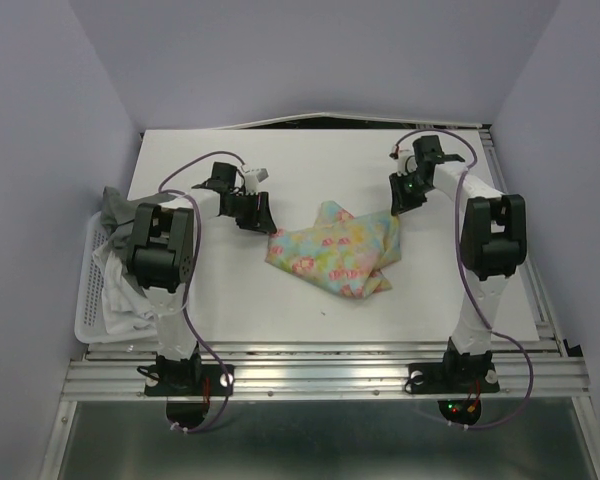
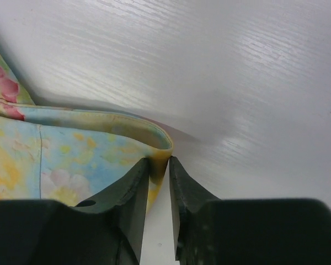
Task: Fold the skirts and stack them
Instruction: Flatten the skirt out
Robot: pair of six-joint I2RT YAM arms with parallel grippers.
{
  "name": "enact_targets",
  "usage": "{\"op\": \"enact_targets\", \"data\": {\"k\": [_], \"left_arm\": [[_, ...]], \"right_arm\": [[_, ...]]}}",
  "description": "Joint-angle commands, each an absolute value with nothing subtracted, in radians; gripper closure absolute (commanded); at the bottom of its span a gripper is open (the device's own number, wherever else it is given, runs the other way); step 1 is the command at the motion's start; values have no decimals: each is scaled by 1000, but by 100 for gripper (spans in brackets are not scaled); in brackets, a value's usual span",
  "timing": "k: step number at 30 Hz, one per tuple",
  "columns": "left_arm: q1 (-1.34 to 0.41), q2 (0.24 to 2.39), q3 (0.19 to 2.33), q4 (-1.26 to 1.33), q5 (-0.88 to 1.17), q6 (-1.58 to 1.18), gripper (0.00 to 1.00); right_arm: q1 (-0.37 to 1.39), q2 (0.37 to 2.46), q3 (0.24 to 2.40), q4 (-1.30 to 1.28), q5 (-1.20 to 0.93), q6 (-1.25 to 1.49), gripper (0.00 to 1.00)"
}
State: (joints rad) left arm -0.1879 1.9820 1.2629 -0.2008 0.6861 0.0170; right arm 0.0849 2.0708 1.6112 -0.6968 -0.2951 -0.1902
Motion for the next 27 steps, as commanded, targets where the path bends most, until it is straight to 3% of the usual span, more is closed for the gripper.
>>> {"op": "enact_targets", "data": {"k": [1,4,5,9,23,27], "left_arm": [[-195,2013,1258,-183,706,6,55],[-201,2025,1261,-175,725,6,76],[-201,2029,1264,-173,741,6,80],[-199,2016,1279,-175,759,-23,100],[-166,1585,1598,-255,471,123,100],[-166,1435,1579,-244,431,126,100]], "right_arm": [[69,2057,1663,-673,-350,-198,74],[69,2049,1672,-673,-371,-190,87],[69,2048,1677,-675,-373,-186,97],[69,2026,1697,-675,-374,-179,99],[29,1732,1985,-675,-310,-213,99],[29,1622,2000,-657,-291,-216,99]]}}
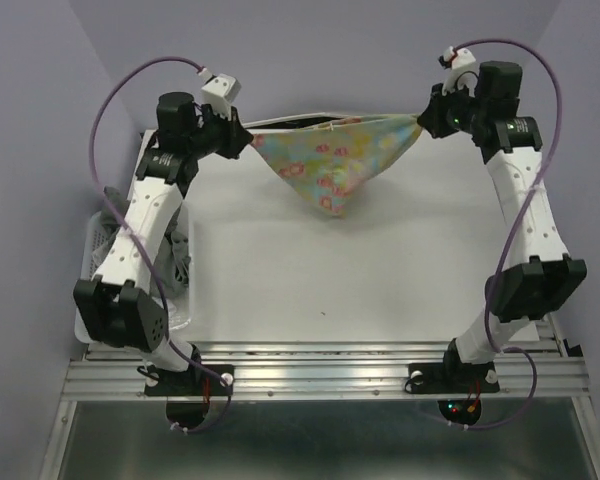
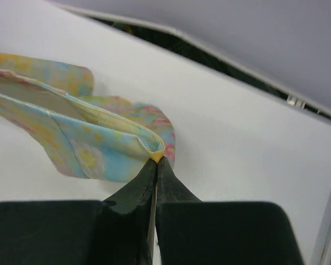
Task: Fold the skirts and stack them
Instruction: Flatten the skirt out
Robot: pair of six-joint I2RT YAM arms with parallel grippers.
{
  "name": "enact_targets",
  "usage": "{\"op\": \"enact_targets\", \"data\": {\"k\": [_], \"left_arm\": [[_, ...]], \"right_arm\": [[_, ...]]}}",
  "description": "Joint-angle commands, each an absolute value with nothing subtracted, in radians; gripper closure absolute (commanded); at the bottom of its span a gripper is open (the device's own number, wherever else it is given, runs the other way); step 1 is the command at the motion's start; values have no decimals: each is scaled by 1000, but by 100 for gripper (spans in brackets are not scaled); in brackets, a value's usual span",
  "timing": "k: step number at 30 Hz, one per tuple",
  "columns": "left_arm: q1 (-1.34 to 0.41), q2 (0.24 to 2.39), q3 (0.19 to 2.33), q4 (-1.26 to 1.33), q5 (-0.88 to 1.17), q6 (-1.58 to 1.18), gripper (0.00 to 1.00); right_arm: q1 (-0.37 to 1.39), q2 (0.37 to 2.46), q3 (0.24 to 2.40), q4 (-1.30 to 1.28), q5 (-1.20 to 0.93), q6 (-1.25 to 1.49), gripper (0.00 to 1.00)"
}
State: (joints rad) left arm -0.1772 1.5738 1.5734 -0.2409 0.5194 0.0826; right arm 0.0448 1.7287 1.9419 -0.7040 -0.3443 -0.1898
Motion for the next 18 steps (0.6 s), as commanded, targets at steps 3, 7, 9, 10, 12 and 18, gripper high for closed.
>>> {"op": "enact_targets", "data": {"k": [3,7,9,10,12,18], "left_arm": [[-167,1281,1505,-201,419,138,100],[-173,1097,1410,-204,393,156,100],[-173,1005,1364,-218,377,160,100],[-173,980,1352,-239,377,158,100],[-175,919,1315,-258,379,152,100],[-178,911,1233,-287,433,132,100]], "right_arm": [[29,1513,1965,-643,-296,-222,99],[29,1352,1855,-633,-328,-239,99],[29,1269,1818,-644,-353,-245,99],[29,1244,1800,-653,-359,-247,99],[29,1189,1746,-661,-374,-245,99],[29,1193,1597,-624,-377,-249,99]]}}
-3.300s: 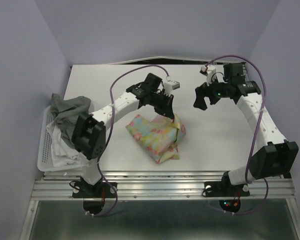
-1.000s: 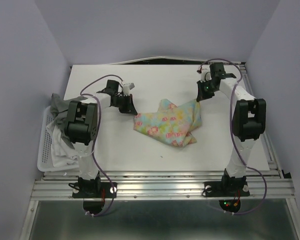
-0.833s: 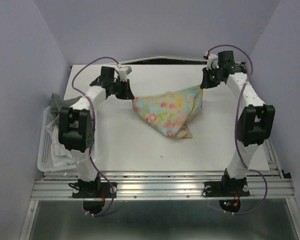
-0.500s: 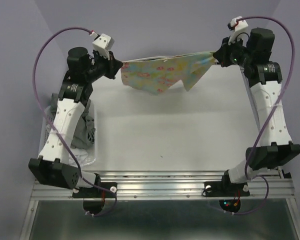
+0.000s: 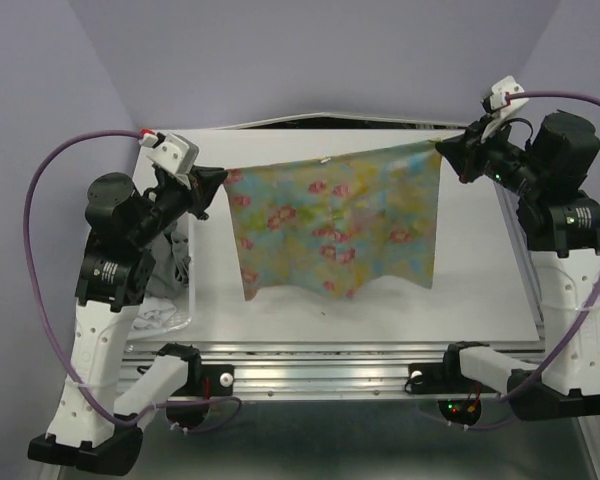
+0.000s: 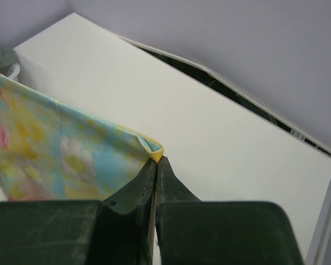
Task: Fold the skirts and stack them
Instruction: Flatten the skirt out
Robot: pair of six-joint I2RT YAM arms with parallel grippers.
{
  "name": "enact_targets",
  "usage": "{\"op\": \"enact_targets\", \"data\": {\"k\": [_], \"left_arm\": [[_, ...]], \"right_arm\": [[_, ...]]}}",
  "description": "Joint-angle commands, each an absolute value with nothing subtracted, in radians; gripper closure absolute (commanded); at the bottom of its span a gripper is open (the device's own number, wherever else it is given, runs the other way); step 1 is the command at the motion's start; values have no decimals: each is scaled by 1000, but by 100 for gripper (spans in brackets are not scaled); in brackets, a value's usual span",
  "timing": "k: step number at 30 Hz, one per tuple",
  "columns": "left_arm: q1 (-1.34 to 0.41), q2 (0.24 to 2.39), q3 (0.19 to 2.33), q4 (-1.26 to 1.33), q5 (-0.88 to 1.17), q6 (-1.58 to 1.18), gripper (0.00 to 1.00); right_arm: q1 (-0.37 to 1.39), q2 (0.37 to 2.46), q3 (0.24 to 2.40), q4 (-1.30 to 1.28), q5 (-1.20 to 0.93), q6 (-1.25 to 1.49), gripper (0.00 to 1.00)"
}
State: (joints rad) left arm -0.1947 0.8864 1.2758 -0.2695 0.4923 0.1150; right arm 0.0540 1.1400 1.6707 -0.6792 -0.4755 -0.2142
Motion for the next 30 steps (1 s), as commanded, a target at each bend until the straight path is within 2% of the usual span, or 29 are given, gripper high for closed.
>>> {"op": "enact_targets", "data": {"k": [1,7,8,9,10,11,12,13,16,17,19,22,26,30], "left_arm": [[-179,954,1224,-282,434,130,100],[-187,1182,1203,-168,434,106,100],[-198,1280,1239,-158,413,107,86],[-204,1339,1271,-158,373,98,75],[-206,1394,1311,-163,339,85,70],[-203,1511,1412,-181,295,80,61],[-202,1570,1467,-205,270,81,57],[-198,1665,1577,-247,223,77,51],[-181,1755,1710,-333,212,67,50],[-178,1778,1739,-348,201,75,46],[-176,1772,1750,-360,207,90,45],[-178,1711,1652,-344,261,121,45],[-192,1622,1496,-350,376,202,50],[-231,1586,1344,-385,436,395,51]], "right_arm": [[29,1213,1585,-599,-374,-245,99],[29,1426,1529,-450,-376,-206,99],[29,1518,1551,-446,-380,-199,96],[29,1569,1572,-440,-373,-174,71],[29,1622,1598,-434,-355,-160,48],[29,1732,1679,-439,-335,-146,31],[29,1785,1728,-449,-293,-138,21],[29,1881,1840,-493,-272,-137,20],[29,1965,1963,-558,-213,-159,19],[29,1979,1991,-608,-210,-167,19],[29,1971,2003,-679,-248,-202,18],[29,1916,1939,-777,-346,-236,18],[61,1876,1850,-949,-445,-273,21],[98,1793,1637,-971,-451,-290,26]]}}
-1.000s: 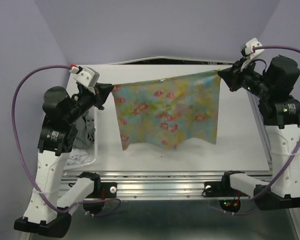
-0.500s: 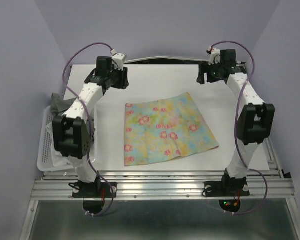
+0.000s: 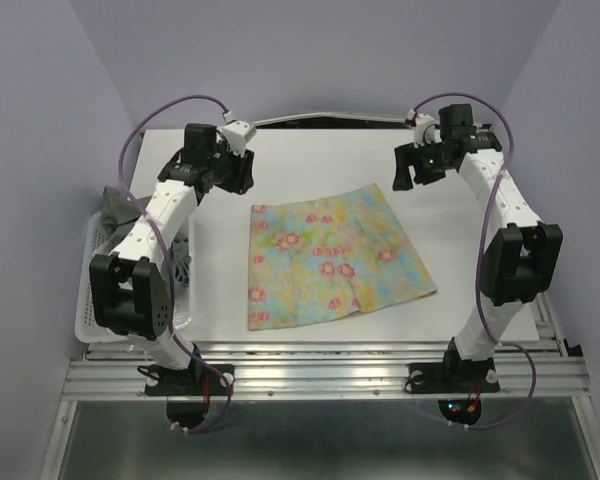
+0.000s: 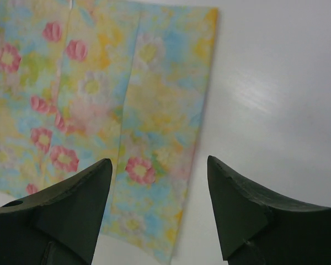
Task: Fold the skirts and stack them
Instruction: Flatten the skirt out
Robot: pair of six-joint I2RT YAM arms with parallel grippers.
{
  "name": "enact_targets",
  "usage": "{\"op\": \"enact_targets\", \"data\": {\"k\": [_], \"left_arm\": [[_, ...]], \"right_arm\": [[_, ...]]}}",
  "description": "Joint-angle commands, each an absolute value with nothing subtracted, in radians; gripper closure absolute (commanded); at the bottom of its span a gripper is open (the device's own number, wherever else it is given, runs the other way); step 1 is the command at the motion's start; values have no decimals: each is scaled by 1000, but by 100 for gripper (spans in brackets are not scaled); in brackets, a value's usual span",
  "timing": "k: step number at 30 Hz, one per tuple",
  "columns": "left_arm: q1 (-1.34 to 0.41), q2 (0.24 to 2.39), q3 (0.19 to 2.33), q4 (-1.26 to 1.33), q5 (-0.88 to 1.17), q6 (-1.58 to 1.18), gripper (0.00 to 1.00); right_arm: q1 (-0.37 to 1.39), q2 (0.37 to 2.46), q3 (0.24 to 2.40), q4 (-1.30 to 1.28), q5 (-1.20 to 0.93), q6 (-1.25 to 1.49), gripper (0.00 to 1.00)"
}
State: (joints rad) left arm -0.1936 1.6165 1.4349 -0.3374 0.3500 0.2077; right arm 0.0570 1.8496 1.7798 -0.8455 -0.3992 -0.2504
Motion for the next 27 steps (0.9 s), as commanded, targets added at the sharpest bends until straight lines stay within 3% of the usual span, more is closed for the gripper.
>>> {"op": "enact_targets", "data": {"k": [1,6,15,19,27], "left_arm": [[-248,1589,1329,-417,427,420,51],[-385,1601,1212,-443,338,535,57],[-572,1618,1023,-400,190,705,64],[-664,1637,937,-383,140,752,66],[-860,1690,920,-439,208,712,68]], "right_arm": [[98,1783,1600,-969,-445,-294,26],[121,1793,1444,-1025,-431,-339,29],[121,1934,1420,-986,-315,-356,32],[121,2057,1494,-931,-198,-348,35],[133,2357,1951,-991,-190,-296,36]]}}
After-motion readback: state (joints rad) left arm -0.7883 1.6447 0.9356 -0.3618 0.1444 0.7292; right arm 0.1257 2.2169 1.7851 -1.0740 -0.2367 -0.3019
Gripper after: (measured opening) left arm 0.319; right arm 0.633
